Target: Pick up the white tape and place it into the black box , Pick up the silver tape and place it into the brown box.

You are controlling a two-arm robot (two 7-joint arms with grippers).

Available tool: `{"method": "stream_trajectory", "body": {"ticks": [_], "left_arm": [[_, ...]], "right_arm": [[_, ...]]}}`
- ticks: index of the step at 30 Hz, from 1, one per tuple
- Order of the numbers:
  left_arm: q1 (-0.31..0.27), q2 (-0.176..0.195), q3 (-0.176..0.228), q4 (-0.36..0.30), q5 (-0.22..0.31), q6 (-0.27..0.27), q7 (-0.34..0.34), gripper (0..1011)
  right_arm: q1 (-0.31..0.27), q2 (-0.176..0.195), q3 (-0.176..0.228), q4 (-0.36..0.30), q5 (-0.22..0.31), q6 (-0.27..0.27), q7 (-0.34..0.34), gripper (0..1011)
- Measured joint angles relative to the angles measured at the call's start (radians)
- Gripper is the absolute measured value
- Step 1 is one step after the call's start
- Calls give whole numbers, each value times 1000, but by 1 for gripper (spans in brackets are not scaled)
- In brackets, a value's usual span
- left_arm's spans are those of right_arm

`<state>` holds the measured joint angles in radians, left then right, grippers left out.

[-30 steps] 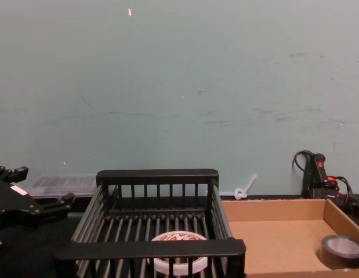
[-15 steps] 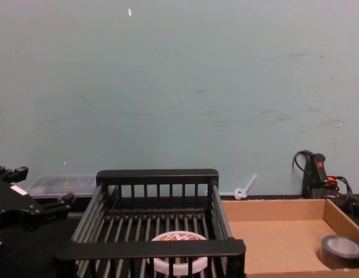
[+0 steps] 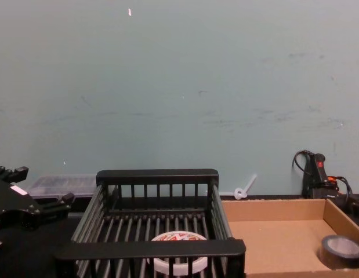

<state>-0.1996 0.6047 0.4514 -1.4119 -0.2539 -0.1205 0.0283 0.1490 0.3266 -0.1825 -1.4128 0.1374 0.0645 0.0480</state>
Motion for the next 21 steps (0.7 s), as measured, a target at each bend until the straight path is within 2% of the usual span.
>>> {"method": "stream_trajectory", "body": {"ticks": [21], "left_arm": [[0,0,0,0,0,0,0,1002]], "right_arm": [[0,0,0,0,0,0,0,1002]]}}
